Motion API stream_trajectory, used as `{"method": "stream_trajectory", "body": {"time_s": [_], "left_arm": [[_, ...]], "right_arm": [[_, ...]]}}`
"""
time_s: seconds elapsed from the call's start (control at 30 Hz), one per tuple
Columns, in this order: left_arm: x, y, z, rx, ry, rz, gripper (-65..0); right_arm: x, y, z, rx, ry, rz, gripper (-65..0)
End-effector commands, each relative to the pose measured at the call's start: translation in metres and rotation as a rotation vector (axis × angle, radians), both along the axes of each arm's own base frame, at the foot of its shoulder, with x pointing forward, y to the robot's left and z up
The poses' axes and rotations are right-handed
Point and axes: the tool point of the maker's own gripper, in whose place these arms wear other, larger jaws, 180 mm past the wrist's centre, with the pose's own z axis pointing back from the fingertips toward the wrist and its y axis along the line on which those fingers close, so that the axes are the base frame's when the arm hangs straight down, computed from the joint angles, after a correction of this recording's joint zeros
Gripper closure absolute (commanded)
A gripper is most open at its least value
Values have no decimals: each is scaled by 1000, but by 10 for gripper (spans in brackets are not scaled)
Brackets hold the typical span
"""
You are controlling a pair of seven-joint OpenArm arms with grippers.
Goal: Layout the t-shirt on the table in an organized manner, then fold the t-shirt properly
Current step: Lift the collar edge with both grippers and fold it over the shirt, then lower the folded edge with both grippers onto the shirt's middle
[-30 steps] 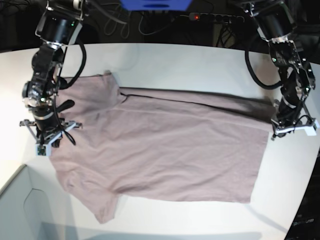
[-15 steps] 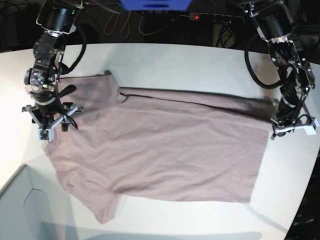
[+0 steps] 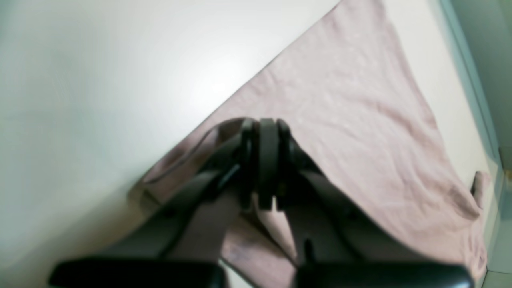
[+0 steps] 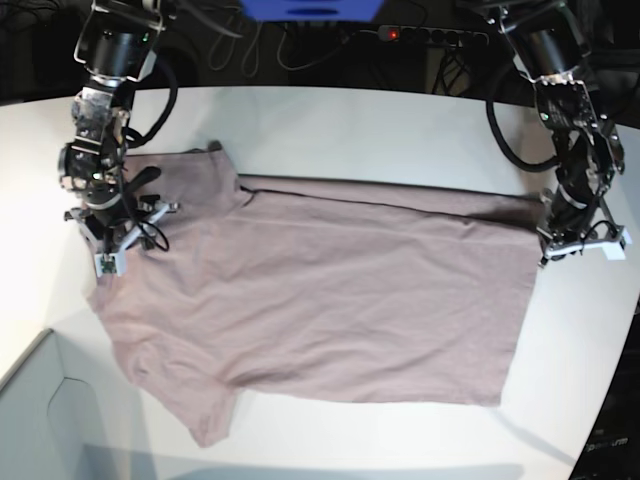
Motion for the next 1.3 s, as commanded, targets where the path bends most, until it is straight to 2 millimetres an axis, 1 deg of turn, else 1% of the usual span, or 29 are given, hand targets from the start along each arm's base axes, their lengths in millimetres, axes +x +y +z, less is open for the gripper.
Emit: {"method": "stream_trajectory", "body": {"time_s": [0.0,0.03,0.1,0.13,0.17,0.2,0.3,0.37,0.47,0.53,0.6,0.63,0.7,0.77,0.87,0.97,1.0,1.1,1.27], "left_arm": [[10,9,16,23,-49,9,0],[10,8,16,23,-49,8,0],[10,8,16,23,-49,6,0],[10,8,16,23,-50,7,0],[10,8,16,23,-50,7,0],[11,7,17,22,-51,7,0],[13,7,20,24,-60,7,0],[16,6,23,22,-71,7,0],[21,6,27,22,-82,6,0],[23,6,30,23,-90,7,0],[30,6,37,21,-107,4,0],[32,6,39,21,-112,4,0],[34,6,40,20,-116,5,0],[39,6,44,17,-128,6,0],[41,6,44,19,-129,7,0],[41,6,45,19,-131,8,0],[40,6,44,20,-128,7,0],[40,6,42,20,-123,7,0],[47,4,29,-19,-96,12,0]], "right_arm": [[13,-3,12,-1,-45,10,-180],[11,-7,10,-8,-37,10,-135],[13,-11,11,-14,-36,7,-12],[13,-11,11,-15,-38,7,0],[14,-13,14,-20,-46,8,0],[17,-14,22,-29,-65,7,0],[28,-18,49,-64,-137,9,0],[33,-20,64,-81,-174,10,0],[42,-21,81,-97,-219,12,0],[50,-22,88,-97,-235,11,0],[55,-21,91,-93,-244,10,0],[54,-22,88,-91,-237,10,0],[62,-21,93,-88,-250,10,0],[65,-23,94,-90,-250,12,0],[77,-10,89,-80,-234,55,0],[84,-6,82,-79,-209,83,0],[86,-6,80,-77,-203,85,0],[93,-5,82,-68,-209,84,0],[100,-4,88,-64,-224,84,0]]}}
